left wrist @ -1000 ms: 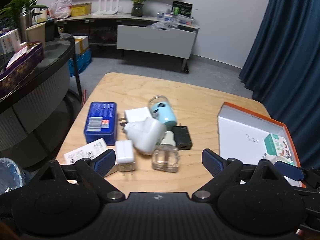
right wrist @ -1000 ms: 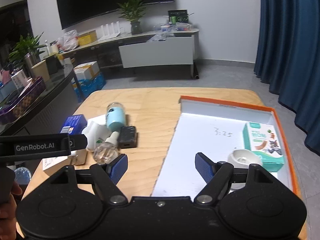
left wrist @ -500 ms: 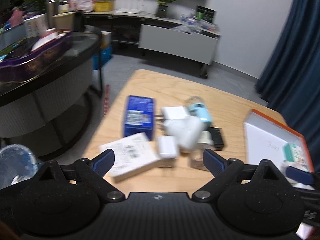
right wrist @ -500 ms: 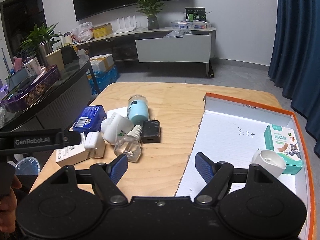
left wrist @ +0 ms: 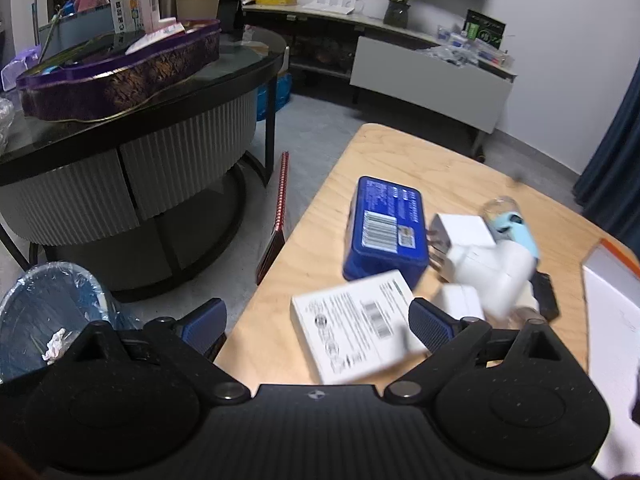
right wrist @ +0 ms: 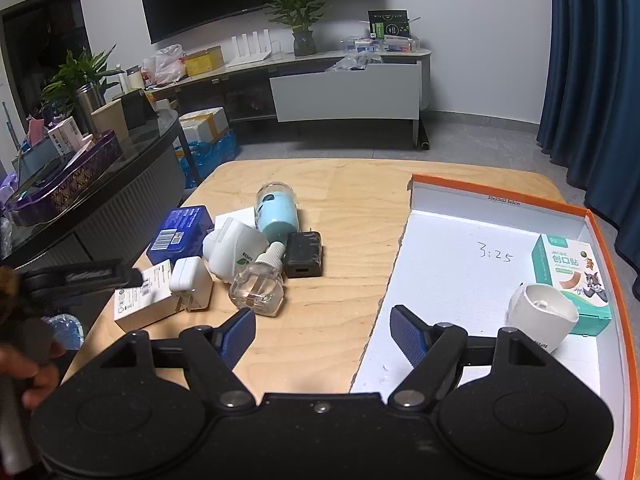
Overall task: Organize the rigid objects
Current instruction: 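Grasp the white barcode-labelled box with the left tool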
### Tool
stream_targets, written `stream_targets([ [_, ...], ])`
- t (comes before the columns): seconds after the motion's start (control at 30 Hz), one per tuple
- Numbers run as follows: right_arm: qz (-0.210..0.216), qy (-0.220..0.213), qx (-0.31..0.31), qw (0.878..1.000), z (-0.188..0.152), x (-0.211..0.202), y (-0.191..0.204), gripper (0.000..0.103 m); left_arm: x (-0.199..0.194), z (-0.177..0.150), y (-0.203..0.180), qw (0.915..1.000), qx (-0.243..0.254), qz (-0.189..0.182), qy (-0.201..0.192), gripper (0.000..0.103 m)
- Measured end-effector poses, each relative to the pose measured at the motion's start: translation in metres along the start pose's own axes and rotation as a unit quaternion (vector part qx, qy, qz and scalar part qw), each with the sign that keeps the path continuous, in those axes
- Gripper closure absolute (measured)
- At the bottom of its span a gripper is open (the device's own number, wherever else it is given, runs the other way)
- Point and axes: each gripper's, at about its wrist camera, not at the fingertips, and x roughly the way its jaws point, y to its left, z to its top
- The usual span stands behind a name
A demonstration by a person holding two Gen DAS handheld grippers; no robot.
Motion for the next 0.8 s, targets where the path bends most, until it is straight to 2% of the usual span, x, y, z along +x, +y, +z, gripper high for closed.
stream_targets([
  [0.13, -0.004, 0.0, 0.004, 1.0, 0.0, 0.0, -0.004, 0.015, 0.018, 0.008, -0.004, 0.9998, -0.006, 0.013, 0.014, 0.003],
  [0.23, -0.005, 0.001, 0.005, 1.0, -0.001, 0.002, -0.005, 0.015, 0.022, 0.004, -0.009, 0.9995, -0.006, -0.012, 0.027, 0.003],
  [0.3, -0.005, 0.002, 0.006, 1.0, -0.001, 0.003, -0.006, 0.015, 0.022, -0.002, -0.015, 0.9992, 0.015, -0.02, 0.032, 0.004],
  [0.37, -0.003, 0.004, 0.006, 1.0, -0.001, 0.004, -0.006, 0.015, 0.021, -0.009, -0.016, 0.9988, 0.031, -0.023, 0.03, 0.012],
  [0.4, -0.002, 0.004, 0.005, 1.0, -0.001, 0.004, -0.006, 0.015, 0.019, -0.012, -0.014, 0.9989, 0.036, -0.022, 0.022, 0.013],
  [0.47, -0.001, 0.005, 0.004, 1.0, -0.002, 0.005, -0.006, 0.015, 0.018, -0.014, -0.012, 0.9986, 0.049, -0.015, 0.013, 0.022],
  [0.8, 0.022, 0.022, -0.012, 0.999, -0.004, 0.02, 0.01, 0.015, -0.002, -0.017, -0.006, 0.997, 0.054, -0.056, -0.006, 0.023],
])
